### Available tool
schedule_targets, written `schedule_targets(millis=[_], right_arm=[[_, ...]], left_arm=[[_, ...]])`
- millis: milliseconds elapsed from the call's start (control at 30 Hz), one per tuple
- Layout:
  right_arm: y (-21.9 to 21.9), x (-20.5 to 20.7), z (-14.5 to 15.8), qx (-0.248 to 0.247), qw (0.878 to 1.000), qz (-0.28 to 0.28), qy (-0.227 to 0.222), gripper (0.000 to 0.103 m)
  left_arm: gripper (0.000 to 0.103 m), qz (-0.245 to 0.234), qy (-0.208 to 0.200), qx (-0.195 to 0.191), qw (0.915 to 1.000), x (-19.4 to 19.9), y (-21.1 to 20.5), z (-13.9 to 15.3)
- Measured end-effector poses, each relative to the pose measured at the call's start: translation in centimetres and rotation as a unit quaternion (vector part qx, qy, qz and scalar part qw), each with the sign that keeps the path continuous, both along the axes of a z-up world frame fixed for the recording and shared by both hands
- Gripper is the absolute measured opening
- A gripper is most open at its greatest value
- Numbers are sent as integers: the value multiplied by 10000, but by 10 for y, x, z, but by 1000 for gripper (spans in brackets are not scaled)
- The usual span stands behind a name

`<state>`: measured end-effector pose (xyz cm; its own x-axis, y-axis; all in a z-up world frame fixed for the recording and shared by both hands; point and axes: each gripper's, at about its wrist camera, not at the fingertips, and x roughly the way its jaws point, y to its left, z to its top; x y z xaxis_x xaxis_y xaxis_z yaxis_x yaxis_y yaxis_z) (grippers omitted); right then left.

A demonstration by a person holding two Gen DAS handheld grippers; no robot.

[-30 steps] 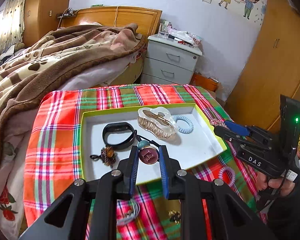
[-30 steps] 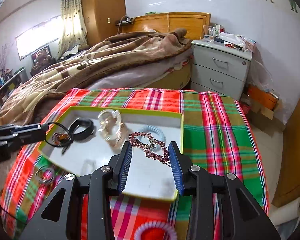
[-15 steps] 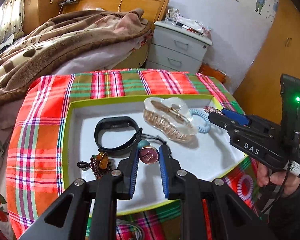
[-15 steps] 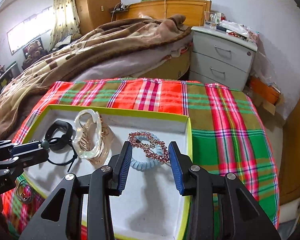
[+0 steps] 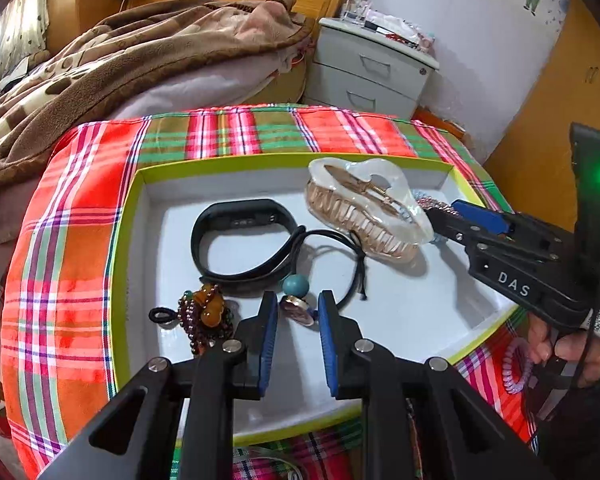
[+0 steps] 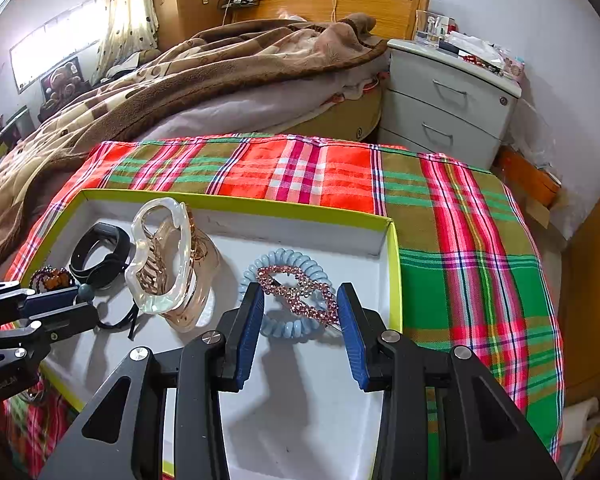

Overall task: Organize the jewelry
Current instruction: 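Carry the charm hair tie with left tool while right tool carries rhinestone clip into box, then open both tools releasing the charm hair tie and rhinestone clip in the box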

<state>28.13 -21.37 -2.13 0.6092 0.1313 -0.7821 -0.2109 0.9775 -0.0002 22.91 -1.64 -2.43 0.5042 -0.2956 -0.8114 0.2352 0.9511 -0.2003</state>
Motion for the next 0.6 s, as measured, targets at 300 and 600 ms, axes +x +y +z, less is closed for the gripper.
schedule_targets(millis=[300,600], right_arm=[[1,0,0,19,10000,-4,7,39],[1,-4,5,143,9998,-31,-98,42]], left_arm=[[39,-19,-15,39,10000,-1,-2,0],[45,-27,-85,18,10000,-5,-1,7]])
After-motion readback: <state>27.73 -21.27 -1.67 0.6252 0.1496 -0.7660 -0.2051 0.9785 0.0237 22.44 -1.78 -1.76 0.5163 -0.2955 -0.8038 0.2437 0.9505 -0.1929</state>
